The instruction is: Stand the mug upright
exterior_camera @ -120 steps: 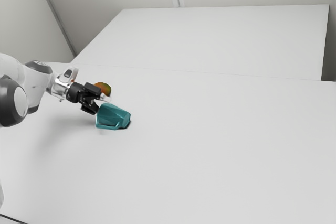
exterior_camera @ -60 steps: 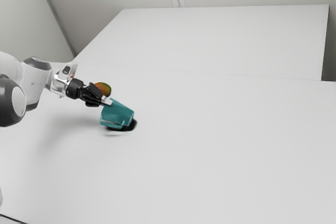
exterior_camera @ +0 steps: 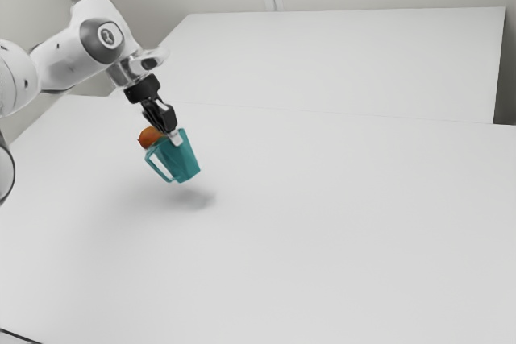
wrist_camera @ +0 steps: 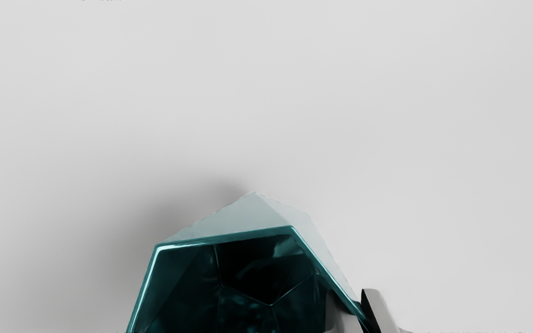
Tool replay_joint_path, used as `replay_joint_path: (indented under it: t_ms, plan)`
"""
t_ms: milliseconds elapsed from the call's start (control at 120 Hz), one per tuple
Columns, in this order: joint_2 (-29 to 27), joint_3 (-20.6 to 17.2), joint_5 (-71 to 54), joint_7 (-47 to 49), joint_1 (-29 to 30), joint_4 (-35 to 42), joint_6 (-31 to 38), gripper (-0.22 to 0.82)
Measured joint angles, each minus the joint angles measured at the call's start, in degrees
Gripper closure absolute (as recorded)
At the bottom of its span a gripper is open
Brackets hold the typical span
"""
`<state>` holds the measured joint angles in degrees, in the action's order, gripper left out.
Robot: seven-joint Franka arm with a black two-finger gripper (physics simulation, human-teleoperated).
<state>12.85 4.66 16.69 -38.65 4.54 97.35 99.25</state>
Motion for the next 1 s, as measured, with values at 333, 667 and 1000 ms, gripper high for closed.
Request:
replay_joint_path:
  t_ms: [333, 667, 1000]
  plan:
    - [0.00, -4.37, -15.70, 14.29, -2.68, 9.28, 16.85, 0.79]
    - [0.65, -4.50, -17.15, 23.46, -3.20, 13.76, 23.97, 0.77]
    - [-3.51, -4.85, -15.65, 27.76, -3.12, 13.29, 23.52, 0.19]
